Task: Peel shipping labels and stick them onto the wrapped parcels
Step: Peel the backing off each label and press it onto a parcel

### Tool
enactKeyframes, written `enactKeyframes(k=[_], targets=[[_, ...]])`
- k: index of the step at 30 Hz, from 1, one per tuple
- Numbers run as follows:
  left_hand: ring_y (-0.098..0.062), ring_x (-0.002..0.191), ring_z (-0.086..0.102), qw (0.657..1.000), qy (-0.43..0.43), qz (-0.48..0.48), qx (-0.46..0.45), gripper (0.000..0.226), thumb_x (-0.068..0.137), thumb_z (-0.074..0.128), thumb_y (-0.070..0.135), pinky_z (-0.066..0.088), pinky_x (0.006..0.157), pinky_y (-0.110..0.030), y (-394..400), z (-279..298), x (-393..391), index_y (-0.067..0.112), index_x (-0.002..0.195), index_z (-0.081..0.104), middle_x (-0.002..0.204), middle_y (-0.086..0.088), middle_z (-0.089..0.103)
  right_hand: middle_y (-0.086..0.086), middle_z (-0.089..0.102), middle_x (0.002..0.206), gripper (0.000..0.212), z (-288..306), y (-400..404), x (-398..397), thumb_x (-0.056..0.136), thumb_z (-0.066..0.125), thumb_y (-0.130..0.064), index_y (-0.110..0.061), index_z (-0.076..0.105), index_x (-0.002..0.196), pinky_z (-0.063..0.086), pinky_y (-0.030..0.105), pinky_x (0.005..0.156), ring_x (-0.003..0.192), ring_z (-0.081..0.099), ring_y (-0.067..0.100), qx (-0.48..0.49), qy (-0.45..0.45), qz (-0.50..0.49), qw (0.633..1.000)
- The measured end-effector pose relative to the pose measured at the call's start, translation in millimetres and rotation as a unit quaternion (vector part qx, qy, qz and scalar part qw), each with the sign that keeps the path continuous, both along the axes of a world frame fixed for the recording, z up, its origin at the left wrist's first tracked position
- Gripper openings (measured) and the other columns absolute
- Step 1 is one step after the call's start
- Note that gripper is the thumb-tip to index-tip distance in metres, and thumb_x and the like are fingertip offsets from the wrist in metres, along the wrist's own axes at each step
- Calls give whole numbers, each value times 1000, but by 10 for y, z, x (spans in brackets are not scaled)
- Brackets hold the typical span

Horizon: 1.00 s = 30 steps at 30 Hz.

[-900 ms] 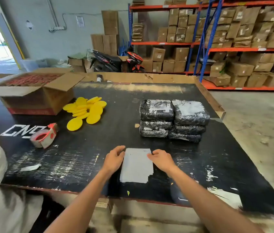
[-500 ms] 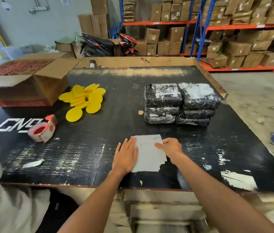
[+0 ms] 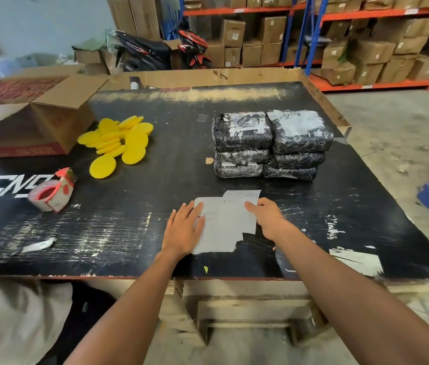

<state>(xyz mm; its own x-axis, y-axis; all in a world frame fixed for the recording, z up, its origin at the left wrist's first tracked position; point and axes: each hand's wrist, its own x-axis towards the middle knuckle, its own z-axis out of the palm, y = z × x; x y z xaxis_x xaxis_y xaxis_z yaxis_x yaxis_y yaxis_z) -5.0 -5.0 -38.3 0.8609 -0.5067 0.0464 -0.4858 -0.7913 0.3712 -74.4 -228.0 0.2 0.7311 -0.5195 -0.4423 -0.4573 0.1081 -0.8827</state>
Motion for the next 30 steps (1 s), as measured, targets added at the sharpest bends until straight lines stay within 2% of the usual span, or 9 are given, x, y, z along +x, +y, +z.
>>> enactKeyframes(k=[2,6,8,10,12,14,17,23,30], targets=[[-18,155,10,999,28,13,-10,51,106,31,40,0,125,-39,-24,42,7,30,156,29,166,2,21,12,69,105,9,67,-120,-91,98,64,-18,-12,58,98,55,40,73,88,66,28,56,-32,-4,998],[-24,155,10,998,13,61,-12,53,103,45,31,0,124,-45,-165,214,-13,25,154,34,166,-4,21,12,69,120,24,170,-428,-270,100,61,-15,-10,60,123,59,48,90,108,69,31,106,-81,25,991],[-26,151,24,994,-40,64,-79,50,103,49,28,13,123,-43,-346,356,-93,16,150,40,159,-8,35,11,69,123,19,215,-576,-331,100,59,-14,-12,62,120,57,49,93,109,69,29,125,-103,61,985],[-22,138,43,978,6,62,-201,44,104,49,33,31,115,-36,-620,557,-262,11,142,52,147,-6,51,10,70,122,15,278,-701,-380,101,58,-12,-15,63,114,58,47,92,108,70,26,135,-125,95,978],[-9,118,58,928,174,73,-321,42,104,45,42,42,98,-24,-919,754,-439,14,130,64,131,3,64,9,71,121,15,331,-791,-421,100,58,-10,-13,62,114,60,41,83,103,71,21,136,-150,127,971],[-9,107,68,835,350,76,-417,44,103,46,47,48,91,-23,-1178,871,-546,15,120,71,118,2,73,9,71,120,17,388,-873,-462,98,61,-10,-10,62,116,62,38,80,101,72,19,118,-166,158,966],[-28,109,70,752,413,77,-508,36,96,64,30,55,96,-42,-1419,822,-595,5,121,68,115,-11,75,11,72,115,20,429,-1015,-531,94,69,-13,-12,63,112,61,43,85,103,72,23,35,-155,213,964],[-31,98,74,789,363,98,-486,30,81,81,11,60,87,-44,-1580,754,-615,3,109,72,106,-12,77,6,75,102,15,354,-1148,-611,96,67,-22,-15,64,109,51,25,70,88,69,13,-80,-166,207,961],[-27,89,75,786,346,100,-503,26,79,83,8,61,77,-39,-1510,871,-513,3,103,73,99,-12,78,1,77,82,6,393,-1086,-526,92,72,-19,-17,69,97,54,27,67,68,66,7,-126,-188,219,949]])
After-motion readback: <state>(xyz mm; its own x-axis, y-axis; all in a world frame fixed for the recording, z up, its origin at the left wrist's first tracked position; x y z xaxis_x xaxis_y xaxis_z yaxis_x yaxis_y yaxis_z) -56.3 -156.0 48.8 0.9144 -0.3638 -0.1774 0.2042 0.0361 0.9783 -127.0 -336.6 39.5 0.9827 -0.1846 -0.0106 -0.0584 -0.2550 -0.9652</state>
